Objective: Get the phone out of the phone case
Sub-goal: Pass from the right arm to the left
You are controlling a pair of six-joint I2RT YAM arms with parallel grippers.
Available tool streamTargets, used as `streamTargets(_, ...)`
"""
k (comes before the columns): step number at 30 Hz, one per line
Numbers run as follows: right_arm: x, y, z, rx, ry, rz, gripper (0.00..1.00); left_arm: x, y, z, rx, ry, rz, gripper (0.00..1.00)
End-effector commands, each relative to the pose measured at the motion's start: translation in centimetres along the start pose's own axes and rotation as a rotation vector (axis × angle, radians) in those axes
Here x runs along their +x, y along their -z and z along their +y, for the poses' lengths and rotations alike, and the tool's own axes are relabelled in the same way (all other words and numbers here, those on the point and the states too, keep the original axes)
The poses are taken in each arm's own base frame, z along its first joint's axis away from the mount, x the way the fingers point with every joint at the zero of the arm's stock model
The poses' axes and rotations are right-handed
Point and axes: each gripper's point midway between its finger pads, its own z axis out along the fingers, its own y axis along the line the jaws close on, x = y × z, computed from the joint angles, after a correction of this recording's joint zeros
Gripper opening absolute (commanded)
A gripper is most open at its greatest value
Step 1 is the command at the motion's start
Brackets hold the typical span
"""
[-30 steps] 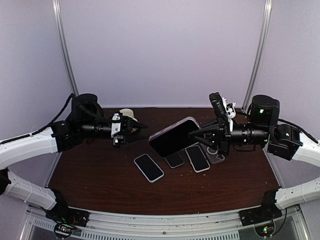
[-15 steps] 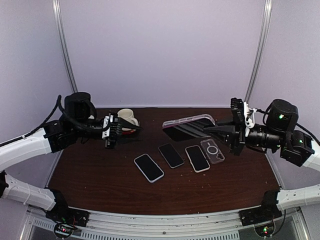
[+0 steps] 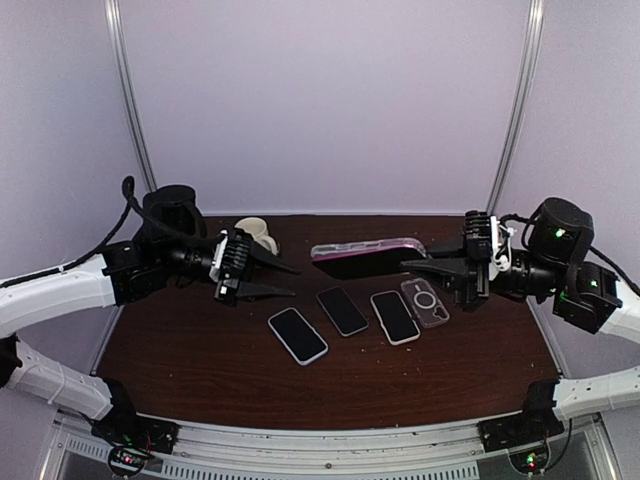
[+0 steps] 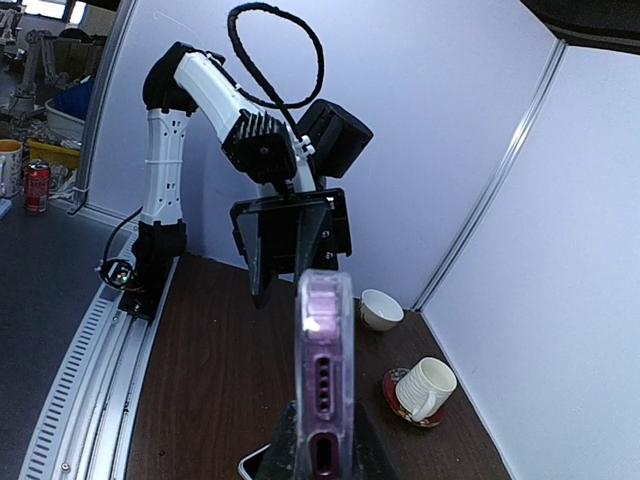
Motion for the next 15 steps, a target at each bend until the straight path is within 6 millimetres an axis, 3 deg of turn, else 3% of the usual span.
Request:
streamTargets(1, -3.4, -0.1, -0.1, -0.01, 0.06, -0.127, 0.0, -2.1, -0.3, 0.6, -0.006, -0.018, -0.071, 0.3)
streamTargets(15, -2.9, -1.1, 1.3, -0.065, 0.044, -0.125, 0.0, -2.3, -0.6, 0.5, -0.001, -0.008, -0.081, 0.3)
